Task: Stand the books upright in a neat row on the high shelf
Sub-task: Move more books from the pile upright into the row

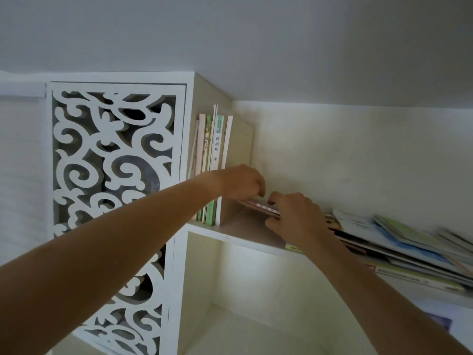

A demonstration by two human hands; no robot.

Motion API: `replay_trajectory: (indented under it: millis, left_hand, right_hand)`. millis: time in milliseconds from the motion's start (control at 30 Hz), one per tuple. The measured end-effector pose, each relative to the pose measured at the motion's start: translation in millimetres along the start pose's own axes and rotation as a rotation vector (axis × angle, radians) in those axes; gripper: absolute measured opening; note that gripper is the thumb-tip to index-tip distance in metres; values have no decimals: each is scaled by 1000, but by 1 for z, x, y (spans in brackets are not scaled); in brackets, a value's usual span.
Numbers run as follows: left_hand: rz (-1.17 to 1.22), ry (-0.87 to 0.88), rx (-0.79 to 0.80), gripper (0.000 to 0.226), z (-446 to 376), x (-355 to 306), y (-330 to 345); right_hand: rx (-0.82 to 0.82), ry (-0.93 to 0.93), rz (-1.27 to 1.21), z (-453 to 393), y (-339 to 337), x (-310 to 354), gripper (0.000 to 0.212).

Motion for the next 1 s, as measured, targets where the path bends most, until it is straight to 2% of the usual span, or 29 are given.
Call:
replay_trajectory:
  millis: [67,100,133,200,300,367,433,500,567,633,767,800,900,1000]
  left_hand:
    - [-34,7,258,48,5,-9,21]
    - [-94,33,303,52,7,-13,30]
    - [-155,61,268,53,6,-16,35]
    - [-262,110,82,47,5,-21,39]
    - [-468,198,-72,37,3,-30,44]
    - [-566,243,-185,35,0,-32,32]
    - [-645,285,-346,33,-1,-33,11]
    - [-674,302,-509,32,-1,-34,-7]
    - [-672,253,-614,37,-1,-27,-15]
    - [-649,210,-701,45,1,-19,-16]
    - [-344,75,-933,74,12,-3,-20]
    - [-280,52,-1034,72,17,-3,-23]
    - [-226,103,-1240,38,30,-8,-27]
    - [-177,153,-1131,30,24,-3,-24]
  right_hand:
    - [47,32,-94,-1,6,-6,45]
    - [52,41,-132,-2,7,-8,46]
    - [51,49,-170,-2,8,-10,47]
    - [87,58,-240,-5,12,-15,54]
    - [276,17,-267,-9,12,-25,69]
    - [320,33,-322,-9,0,-37,83]
    - [263,41,-283,-8,-8,-43,85]
    - [133,50,-146,-7,-7,-43,71]
    - [18,146,-70,-5,-5,-47,58]
    - [-8,251,-79,-5,-2,-51,49]
    - [-106,206,-26,-5,-10,-34,35]
    - [-147,209,-25,-3,-13,-31,34]
    - [-290,254,-97,1,-23,-29,34]
    - [-488,285,-296,-2,-37,-24,31]
Point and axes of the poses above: each hand's wrist, its own z-axis away from the middle knuckle, its own y-axis out of the palm, x = y × z, the point moved 7 cm from there along -z, towards the middle knuckle, and after that the axes turned 3 degrees about y, right-handed, at the moved point
